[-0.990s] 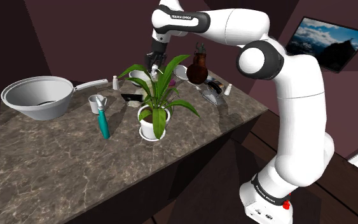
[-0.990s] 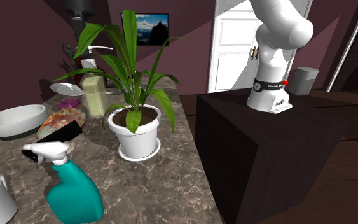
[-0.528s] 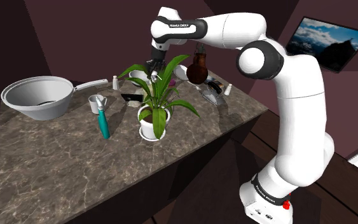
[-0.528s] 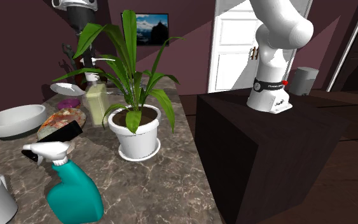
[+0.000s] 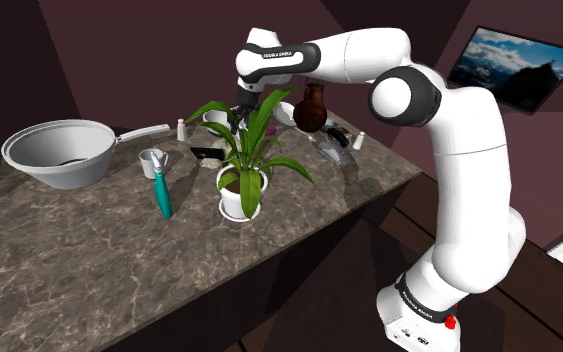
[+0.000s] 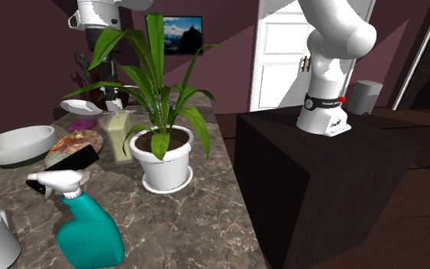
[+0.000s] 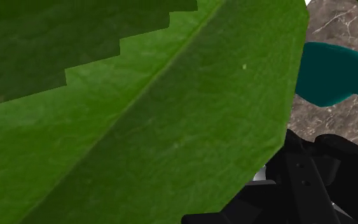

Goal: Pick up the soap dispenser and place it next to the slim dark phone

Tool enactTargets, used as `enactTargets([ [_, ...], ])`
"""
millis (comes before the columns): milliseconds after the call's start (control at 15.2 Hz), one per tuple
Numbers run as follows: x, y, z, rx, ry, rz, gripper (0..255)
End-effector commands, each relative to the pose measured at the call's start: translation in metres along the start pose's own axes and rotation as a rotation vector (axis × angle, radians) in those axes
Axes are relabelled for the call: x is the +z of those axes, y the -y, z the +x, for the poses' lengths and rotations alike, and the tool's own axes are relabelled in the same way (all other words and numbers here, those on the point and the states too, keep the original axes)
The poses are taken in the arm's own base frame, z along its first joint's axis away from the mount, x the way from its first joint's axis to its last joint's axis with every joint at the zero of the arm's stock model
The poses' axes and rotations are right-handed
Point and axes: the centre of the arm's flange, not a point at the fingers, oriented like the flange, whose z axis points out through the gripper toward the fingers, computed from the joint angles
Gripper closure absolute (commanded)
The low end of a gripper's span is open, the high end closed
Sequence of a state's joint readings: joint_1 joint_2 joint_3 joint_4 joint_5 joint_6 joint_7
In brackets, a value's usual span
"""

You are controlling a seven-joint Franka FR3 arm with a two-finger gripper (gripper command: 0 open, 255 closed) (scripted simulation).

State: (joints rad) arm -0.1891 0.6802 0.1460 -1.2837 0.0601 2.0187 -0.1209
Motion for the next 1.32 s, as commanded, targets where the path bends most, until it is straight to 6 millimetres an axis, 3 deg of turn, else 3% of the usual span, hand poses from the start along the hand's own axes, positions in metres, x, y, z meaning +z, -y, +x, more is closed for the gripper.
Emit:
enactTargets([
  [0, 0.010, -0.002, 0.000, 0.000, -0.001, 0.000, 255],
  [660, 0.063, -0.009, -0.004, 0.000, -0.001, 0.000, 255],
  [1122, 0.063, -0.009, -0.004, 0.000, -0.001, 0.000, 255],
  [1188, 0.063, -0.009, -0.004, 0.000, -0.001, 0.000, 0],
  [1254, 0.063, -0.009, -0.004, 0.000, -0.001, 0.000, 0],
])
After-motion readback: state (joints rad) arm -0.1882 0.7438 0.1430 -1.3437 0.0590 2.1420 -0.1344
